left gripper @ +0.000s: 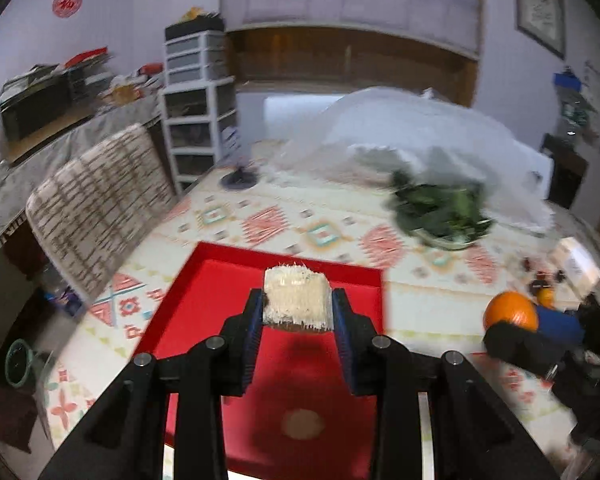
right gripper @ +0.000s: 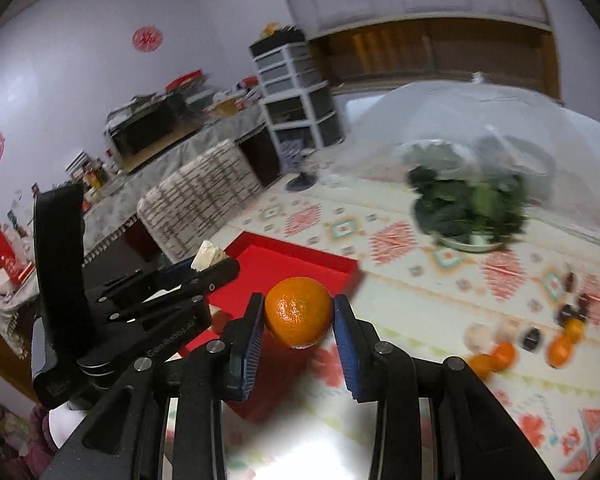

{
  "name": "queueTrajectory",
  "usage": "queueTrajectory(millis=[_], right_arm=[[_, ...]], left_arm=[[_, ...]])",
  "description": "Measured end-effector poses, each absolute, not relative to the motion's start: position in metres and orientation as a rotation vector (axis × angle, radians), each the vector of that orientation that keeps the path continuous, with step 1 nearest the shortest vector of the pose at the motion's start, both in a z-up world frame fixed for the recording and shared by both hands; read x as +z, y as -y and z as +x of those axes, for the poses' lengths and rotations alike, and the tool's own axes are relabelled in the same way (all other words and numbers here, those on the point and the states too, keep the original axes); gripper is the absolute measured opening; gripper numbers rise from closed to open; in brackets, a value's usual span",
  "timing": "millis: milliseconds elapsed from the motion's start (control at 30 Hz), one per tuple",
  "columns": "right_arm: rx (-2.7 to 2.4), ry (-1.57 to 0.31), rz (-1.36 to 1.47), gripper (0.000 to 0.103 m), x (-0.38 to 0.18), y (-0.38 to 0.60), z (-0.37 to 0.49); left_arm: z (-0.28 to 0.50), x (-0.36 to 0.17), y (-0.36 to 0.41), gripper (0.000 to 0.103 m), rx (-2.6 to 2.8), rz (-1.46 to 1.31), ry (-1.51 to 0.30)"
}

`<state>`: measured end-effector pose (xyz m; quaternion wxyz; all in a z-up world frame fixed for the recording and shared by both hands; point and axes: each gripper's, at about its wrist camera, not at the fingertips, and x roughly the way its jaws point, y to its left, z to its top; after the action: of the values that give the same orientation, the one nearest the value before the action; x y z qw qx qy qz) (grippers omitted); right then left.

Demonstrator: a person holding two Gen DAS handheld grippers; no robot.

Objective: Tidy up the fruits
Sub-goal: 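Grasp and carry the banana chunk and mandarin into the red tray, releasing both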

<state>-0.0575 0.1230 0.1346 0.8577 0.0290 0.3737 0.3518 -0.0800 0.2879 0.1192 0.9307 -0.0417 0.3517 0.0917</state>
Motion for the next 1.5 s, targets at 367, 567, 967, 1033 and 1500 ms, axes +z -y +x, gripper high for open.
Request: queueTrajectory(millis=[367,567,967,1033,1500], right_arm=[[0.764,-0.949,-0.018,0.037,0.049,-0.201,-0.019],[0.756,-0.973,-0.044,0.037,0.032,-0.208,-0.013],[0.744,-0.964,-0.033,0.047,0.031,-0.203,-0.015],[0.741,-0.949,-0.033,0.048,0.036,-0.201,-0.018],[0.626,-0.884,0.013,0.056,0.055,-0.109,-0.066]], left_arm=[[-0.032,0.053,-0.336,0.032,0.232,-0.138,-0.874],[-0.025,0.041,-0.338,0.033,0.227,-0.152,-0.899],[-0.032,0.052,-0.328,0.052,0.269,-0.126,-0.857],[-0.037,0.059,-0.326,0.056,0.274,-0.120,-0.835],[-0.106,0.079,-0.254,0.071,0.164,-0.143,-0.747]])
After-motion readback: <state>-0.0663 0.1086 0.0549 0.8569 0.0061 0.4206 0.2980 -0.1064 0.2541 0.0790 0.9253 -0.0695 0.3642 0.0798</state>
